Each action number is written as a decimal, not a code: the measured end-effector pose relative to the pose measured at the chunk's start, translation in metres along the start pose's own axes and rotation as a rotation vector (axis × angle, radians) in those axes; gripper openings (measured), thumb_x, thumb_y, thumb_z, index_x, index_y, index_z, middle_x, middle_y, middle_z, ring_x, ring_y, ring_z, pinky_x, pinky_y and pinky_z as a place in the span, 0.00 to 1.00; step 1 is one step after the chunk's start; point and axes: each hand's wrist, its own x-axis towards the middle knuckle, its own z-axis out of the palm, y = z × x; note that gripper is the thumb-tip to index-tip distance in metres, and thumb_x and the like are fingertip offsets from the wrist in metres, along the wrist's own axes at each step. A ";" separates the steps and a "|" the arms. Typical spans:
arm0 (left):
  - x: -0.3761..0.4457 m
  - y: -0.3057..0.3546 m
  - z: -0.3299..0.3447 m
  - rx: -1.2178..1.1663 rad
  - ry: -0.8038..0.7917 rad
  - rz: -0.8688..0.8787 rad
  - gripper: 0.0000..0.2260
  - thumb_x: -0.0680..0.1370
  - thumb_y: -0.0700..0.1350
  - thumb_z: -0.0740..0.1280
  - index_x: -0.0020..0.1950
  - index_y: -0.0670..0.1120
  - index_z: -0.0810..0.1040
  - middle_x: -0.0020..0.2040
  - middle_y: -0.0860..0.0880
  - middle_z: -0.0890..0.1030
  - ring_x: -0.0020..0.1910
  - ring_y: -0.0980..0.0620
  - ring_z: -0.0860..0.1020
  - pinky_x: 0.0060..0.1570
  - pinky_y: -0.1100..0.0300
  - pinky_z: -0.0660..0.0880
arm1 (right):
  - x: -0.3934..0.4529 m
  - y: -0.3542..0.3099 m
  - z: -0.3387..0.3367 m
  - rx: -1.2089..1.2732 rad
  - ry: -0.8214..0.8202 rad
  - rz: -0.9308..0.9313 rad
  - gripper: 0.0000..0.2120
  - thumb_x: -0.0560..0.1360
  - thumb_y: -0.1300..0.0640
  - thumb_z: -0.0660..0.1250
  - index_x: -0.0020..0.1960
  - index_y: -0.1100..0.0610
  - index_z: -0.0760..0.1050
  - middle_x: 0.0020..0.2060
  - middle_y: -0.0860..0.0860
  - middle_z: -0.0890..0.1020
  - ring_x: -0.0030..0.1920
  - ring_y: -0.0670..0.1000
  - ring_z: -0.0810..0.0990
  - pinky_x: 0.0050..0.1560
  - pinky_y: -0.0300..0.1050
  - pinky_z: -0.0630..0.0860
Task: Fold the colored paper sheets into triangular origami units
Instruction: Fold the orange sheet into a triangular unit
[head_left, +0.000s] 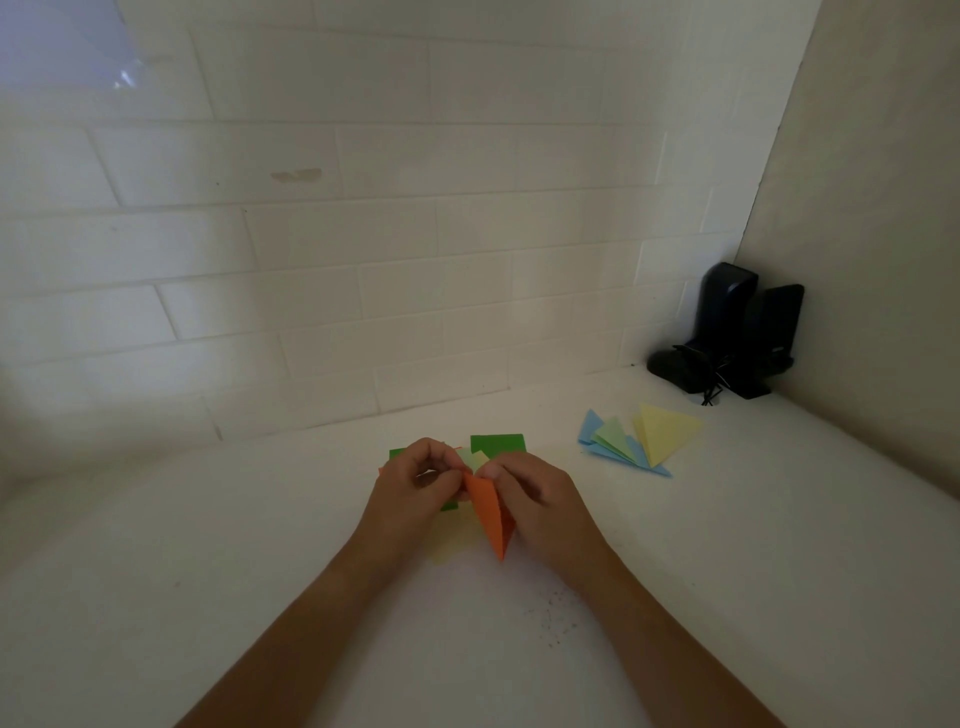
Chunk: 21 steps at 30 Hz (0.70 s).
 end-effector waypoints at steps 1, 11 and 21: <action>0.000 0.000 0.000 0.006 -0.004 0.004 0.04 0.79 0.31 0.66 0.48 0.38 0.79 0.47 0.38 0.84 0.47 0.45 0.85 0.52 0.54 0.83 | 0.000 0.002 0.000 -0.008 0.004 0.014 0.12 0.80 0.49 0.60 0.46 0.48 0.82 0.43 0.43 0.82 0.46 0.45 0.80 0.47 0.34 0.74; 0.000 0.002 -0.002 0.014 0.017 0.009 0.06 0.78 0.30 0.68 0.49 0.40 0.79 0.41 0.48 0.82 0.43 0.48 0.84 0.54 0.42 0.82 | -0.002 0.000 0.001 0.053 -0.007 0.091 0.11 0.80 0.42 0.64 0.49 0.49 0.78 0.41 0.49 0.83 0.44 0.50 0.82 0.44 0.39 0.75; -0.003 0.004 0.002 0.009 -0.027 -0.007 0.04 0.79 0.36 0.72 0.48 0.42 0.86 0.41 0.41 0.86 0.41 0.52 0.84 0.47 0.62 0.81 | -0.001 0.005 -0.001 -0.037 0.006 0.060 0.07 0.82 0.58 0.67 0.45 0.53 0.79 0.35 0.43 0.79 0.35 0.40 0.75 0.38 0.32 0.70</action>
